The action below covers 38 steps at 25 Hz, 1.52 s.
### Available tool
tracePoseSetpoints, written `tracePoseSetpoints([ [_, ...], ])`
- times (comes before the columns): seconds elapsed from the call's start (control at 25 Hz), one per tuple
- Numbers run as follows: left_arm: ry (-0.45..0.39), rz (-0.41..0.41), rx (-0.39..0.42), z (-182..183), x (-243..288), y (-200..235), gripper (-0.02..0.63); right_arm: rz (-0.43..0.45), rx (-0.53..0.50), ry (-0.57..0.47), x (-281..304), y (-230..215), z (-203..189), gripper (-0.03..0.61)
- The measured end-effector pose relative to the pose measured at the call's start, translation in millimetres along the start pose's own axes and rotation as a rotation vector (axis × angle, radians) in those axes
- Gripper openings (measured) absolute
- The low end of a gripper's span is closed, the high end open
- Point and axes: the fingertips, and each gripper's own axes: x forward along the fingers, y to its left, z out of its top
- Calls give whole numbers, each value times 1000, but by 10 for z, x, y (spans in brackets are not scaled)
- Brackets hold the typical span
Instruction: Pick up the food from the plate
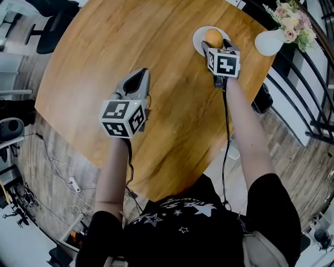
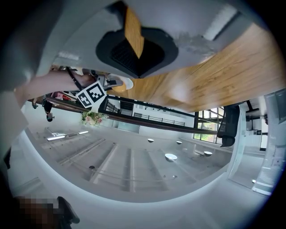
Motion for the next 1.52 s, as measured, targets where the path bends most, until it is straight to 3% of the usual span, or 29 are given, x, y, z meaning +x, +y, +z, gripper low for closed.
tracePoseSetpoints([
  [0.04, 0, 2, -2, -6, -9, 12, -2, -7, -11, 6, 7, 4, -6, 317],
  [0.64, -9, 19, -20, -17, -254, 39, -2, 15, -34, -34, -296, 96, 109, 311],
  [1.16, -63, 34, -19, 97, -970, -68, -2, 38, -44, -113, -1101, 428, 349, 311],
  [1.52, -104, 31, -33, 1, -1556, -221, -2, 66, -43, -147, -1810, 779, 249, 311],
])
